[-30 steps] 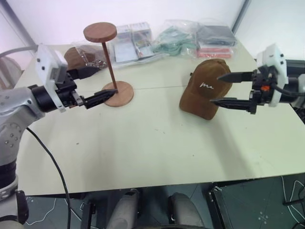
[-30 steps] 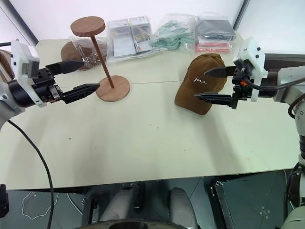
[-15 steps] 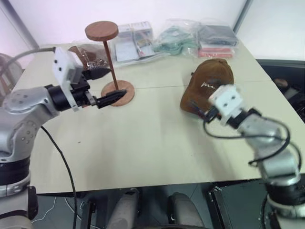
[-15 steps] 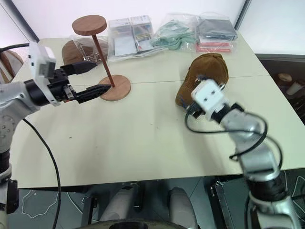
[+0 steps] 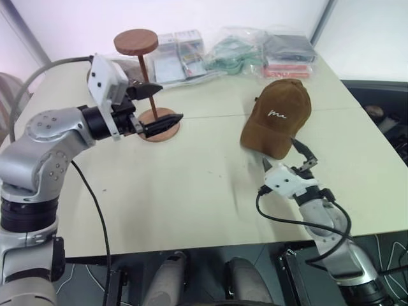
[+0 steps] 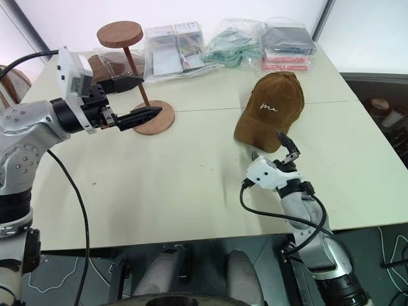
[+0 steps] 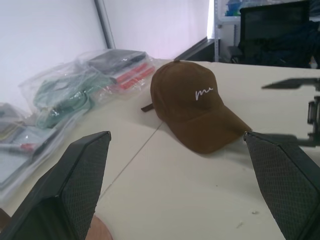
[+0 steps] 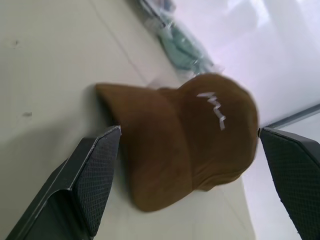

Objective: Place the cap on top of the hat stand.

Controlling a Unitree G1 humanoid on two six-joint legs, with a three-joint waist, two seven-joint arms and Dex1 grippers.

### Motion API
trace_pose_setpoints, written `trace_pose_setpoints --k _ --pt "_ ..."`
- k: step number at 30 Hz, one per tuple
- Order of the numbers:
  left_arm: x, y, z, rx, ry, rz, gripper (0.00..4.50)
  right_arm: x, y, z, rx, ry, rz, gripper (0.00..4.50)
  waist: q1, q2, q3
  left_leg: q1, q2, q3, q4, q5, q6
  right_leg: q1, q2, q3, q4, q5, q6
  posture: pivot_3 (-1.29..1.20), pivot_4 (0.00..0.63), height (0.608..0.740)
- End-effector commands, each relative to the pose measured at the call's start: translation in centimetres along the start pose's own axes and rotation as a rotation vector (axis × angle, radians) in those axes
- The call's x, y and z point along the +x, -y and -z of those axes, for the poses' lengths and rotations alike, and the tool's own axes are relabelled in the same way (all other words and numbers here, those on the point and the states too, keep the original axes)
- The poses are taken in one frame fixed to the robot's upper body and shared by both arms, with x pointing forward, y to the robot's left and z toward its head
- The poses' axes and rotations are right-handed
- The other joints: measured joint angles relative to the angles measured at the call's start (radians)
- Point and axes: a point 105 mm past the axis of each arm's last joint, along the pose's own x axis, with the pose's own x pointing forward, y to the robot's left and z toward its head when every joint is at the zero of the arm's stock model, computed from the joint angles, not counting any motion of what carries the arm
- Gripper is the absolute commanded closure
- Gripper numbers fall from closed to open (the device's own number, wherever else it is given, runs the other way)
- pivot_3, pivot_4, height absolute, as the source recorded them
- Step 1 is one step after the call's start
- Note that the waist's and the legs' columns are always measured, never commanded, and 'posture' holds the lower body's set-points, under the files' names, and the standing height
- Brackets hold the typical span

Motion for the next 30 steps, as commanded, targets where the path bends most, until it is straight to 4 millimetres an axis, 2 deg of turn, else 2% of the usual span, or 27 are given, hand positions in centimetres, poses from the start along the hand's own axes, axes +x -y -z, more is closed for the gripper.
trace_pose_setpoints --k 1,6,14,21,30 --pt "0.3 0.5 -1.2 0.045 0.030 0.013 0.00 0.6 -0.2 -0.4 -0.026 0.025 0.016 0.02 0.000 0.000 0.000 0.000 0.000 0.000 0.000 0.000 0.000 0.000 0.000 0.000 0.000 0.000 0.000 0.00 0.150 0.740" --pt "0.1 0.6 -1.3 0.051 0.022 0.008 0.00 1.2 -0.9 0.0 -0.030 0.010 0.008 0.02 0.000 0.000 0.000 0.000 0.000 0.000 0.001 0.000 0.000 0.000 0.000 0.000 0.000 0.000 0.000 0.00 0.150 0.740" --pt "-0.1 0.8 -1.5 0.057 0.017 -0.006 0.00 1.9 -1.7 1.9 -0.040 -0.094 0.012 0.02 0.000 0.000 0.000 0.000 0.000 0.000 0.001 0.000 0.000 0.000 0.000 0.000 0.001 0.000 0.000 0.00 0.150 0.740" --pt "-0.2 0.9 -1.5 0.057 0.016 -0.014 0.00 2.3 -1.3 3.2 -0.020 -0.163 0.039 0.02 0.001 0.000 0.000 0.000 0.000 0.000 0.002 0.000 0.000 0.001 0.000 0.000 0.002 0.000 0.000 0.00 0.150 0.740" --pt "0.0 1.1 -1.5 0.058 0.020 -0.011 0.00 2.2 -0.5 5.2 -0.090 -0.248 0.052 0.02 0.002 -0.001 -0.001 0.001 0.000 0.000 0.003 0.000 0.000 0.002 0.000 0.000 0.002 0.000 0.000 0.00 0.150 0.740"
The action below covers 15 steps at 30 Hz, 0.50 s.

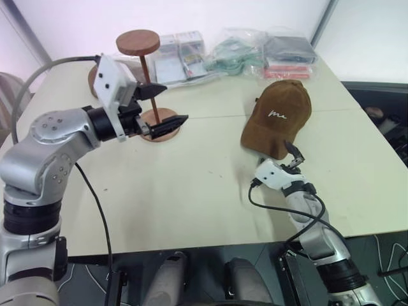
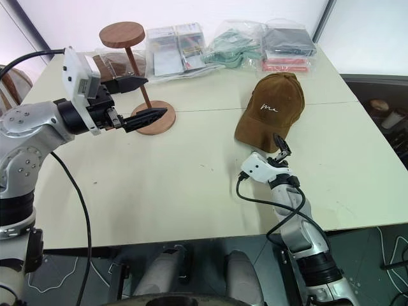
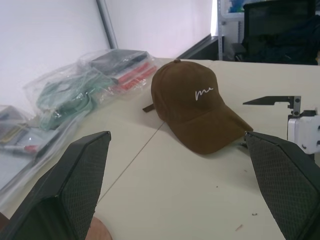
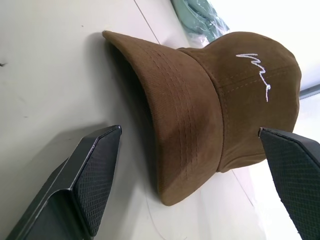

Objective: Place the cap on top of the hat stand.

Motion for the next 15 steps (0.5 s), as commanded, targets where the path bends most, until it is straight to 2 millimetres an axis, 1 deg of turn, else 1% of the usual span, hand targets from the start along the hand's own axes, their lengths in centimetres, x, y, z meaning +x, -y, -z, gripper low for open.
trace_pose_setpoints --k 1,7,15 --pt "-0.4 0.2 -1.3 0.042 0.037 -0.008 0.00 -0.1 1.1 2.5 -0.058 -0.106 0.035 0.02 0.001 0.000 0.000 0.000 0.000 0.000 0.000 0.000 0.000 0.000 0.000 0.000 0.000 0.000 0.000 0.00 0.150 0.740" --pt "-0.3 0.2 -1.3 0.042 0.039 -0.006 0.00 -0.3 1.9 3.7 -0.097 -0.174 0.062 0.02 0.003 -0.001 -0.001 0.000 0.000 0.000 0.000 0.000 0.000 0.000 0.000 0.000 0.000 0.000 0.000 0.00 0.150 0.740" --pt "-0.4 0.2 -1.3 0.043 0.038 -0.008 0.00 -0.3 2.0 4.0 -0.106 -0.203 0.067 0.02 0.004 -0.002 -0.001 0.000 0.000 -0.001 0.001 0.000 0.000 0.002 0.000 -0.001 0.000 0.000 0.000 0.00 0.150 0.740"
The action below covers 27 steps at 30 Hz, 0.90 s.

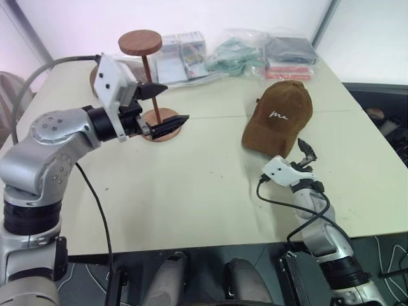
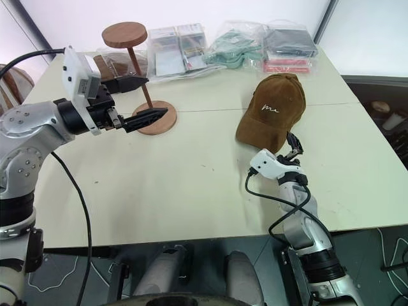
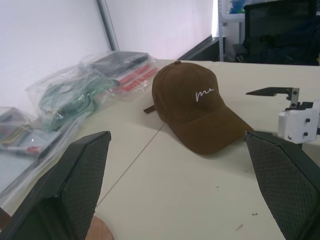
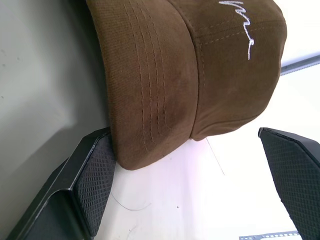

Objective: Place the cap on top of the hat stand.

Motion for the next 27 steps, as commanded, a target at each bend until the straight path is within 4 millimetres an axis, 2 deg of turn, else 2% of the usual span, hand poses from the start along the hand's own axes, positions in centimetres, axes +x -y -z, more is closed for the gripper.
trace_pose_setpoints --k 1,3,9,19,23,27 --pt "-0.4 0.0 -1.2 0.037 0.035 -0.010 0.00 0.0 0.6 1.8 -0.029 -0.074 0.014 0.53 0.000 0.000 0.000 0.000 0.000 0.000 0.000 0.000 0.000 0.000 0.000 0.000 0.000 0.000 0.000 0.00 0.150 0.740" --pt "-0.4 0.0 -1.2 0.038 0.034 -0.011 0.00 0.1 0.5 1.7 -0.027 -0.072 0.013 1.26 -0.001 0.000 0.000 0.000 0.000 0.000 0.000 0.000 0.000 0.000 0.000 0.000 0.000 0.000 0.000 0.00 0.150 0.740" --pt "-0.5 0.0 -1.2 0.039 0.033 -0.012 0.00 0.2 0.5 1.4 -0.026 -0.049 0.016 4.37 -0.009 0.000 0.000 0.000 0.000 0.000 -0.001 0.000 0.000 0.000 0.001 0.000 0.000 0.000 0.000 0.00 0.150 0.740" --pt "-0.5 0.0 -1.2 0.041 0.033 -0.013 0.00 0.3 1.3 0.6 -0.034 -0.006 0.087 4.45 -0.008 0.000 0.000 0.001 0.000 0.000 -0.001 -0.001 0.001 0.000 0.001 0.001 0.000 0.000 0.000 0.00 0.150 0.740" --pt "-0.5 0.1 -1.1 0.040 0.029 -0.014 0.00 0.3 3.0 -0.5 -0.056 0.055 0.194 4.45 -0.007 0.000 0.000 0.001 0.000 0.000 -0.001 -0.001 0.001 -0.001 0.001 0.001 0.000 0.000 0.000 0.00 0.150 0.740" --pt "-0.6 0.1 -1.0 0.038 0.024 -0.015 0.00 0.1 4.8 -2.4 -0.045 0.149 0.307 4.45 -0.008 0.000 0.000 0.001 0.000 0.000 -0.001 0.000 0.000 -0.001 0.001 0.001 0.000 0.000 0.000 0.00 0.150 0.740"
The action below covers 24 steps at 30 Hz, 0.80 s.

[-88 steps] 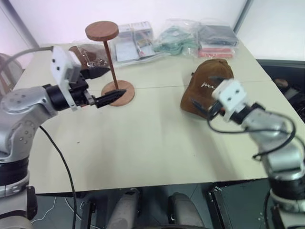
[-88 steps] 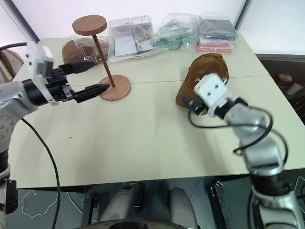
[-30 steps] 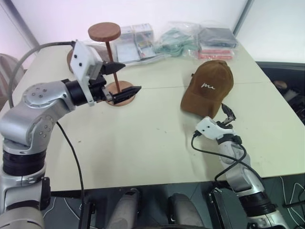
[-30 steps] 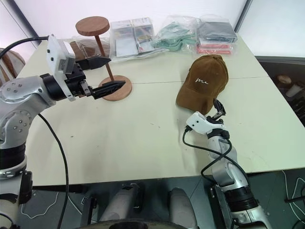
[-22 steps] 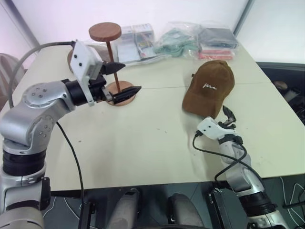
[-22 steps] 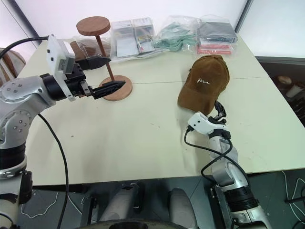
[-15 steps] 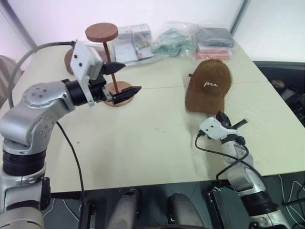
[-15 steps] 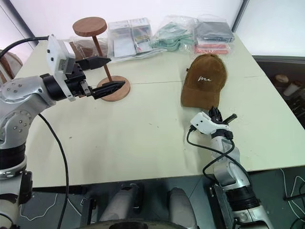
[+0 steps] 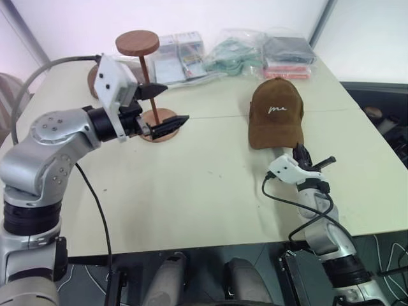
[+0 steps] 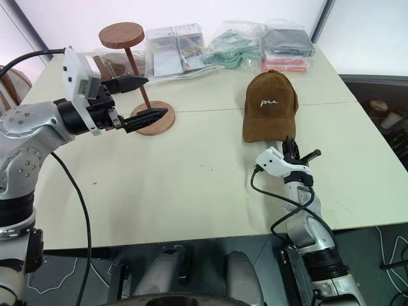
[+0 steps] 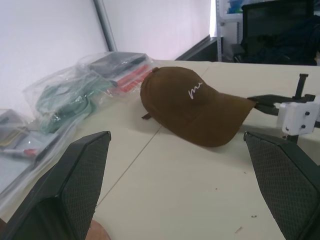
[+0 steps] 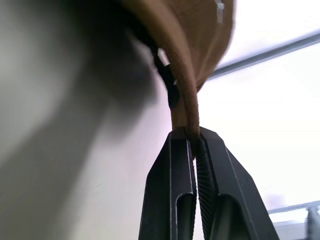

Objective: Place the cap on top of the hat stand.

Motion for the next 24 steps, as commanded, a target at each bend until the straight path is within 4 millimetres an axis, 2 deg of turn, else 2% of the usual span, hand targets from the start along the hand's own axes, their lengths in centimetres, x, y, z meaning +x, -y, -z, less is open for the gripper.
trace_pose_setpoints --k 1,7,12,18,24 --pt "-0.6 -0.1 -1.0 0.034 0.025 -0.018 0.00 0.5 3.2 -2.9 0.015 0.137 0.162 4.45 0.000 0.000 0.000 0.000 0.000 0.000 0.000 0.000 0.000 0.000 0.000 0.000 0.000 0.000 0.000 0.00 0.150 0.740" --pt "-0.6 -0.1 -0.9 0.028 0.024 -0.017 0.00 0.9 5.6 -5.8 0.111 0.237 0.279 4.45 -0.001 0.000 0.000 0.000 0.000 0.000 0.000 0.000 0.000 0.000 0.000 0.000 0.000 0.000 0.000 0.00 0.150 0.740" --pt "-0.7 0.0 -0.7 0.022 0.022 -0.021 0.00 1.6 6.8 -7.7 0.150 0.275 0.334 4.45 0.000 0.000 0.000 0.000 0.000 0.000 0.000 0.000 0.000 0.000 0.000 0.000 0.000 0.000 0.000 0.00 0.150 0.740" --pt "-1.0 0.0 -0.5 0.013 0.016 -0.035 0.00 3.0 8.6 -12.3 0.239 0.356 0.408 4.45 -0.004 0.000 0.000 -0.001 0.000 0.000 0.000 0.000 -0.001 -0.002 0.000 0.000 0.001 0.000 0.000 0.00 0.150 0.740" --pt "-1.2 -0.3 -0.4 0.016 0.012 -0.075 0.00 4.1 8.3 -17.3 0.325 0.408 0.433 4.45 -0.006 0.000 0.000 -0.001 0.000 0.000 -0.001 0.001 -0.002 -0.003 0.001 0.001 0.001 0.000 0.000 0.00 0.150 0.740"
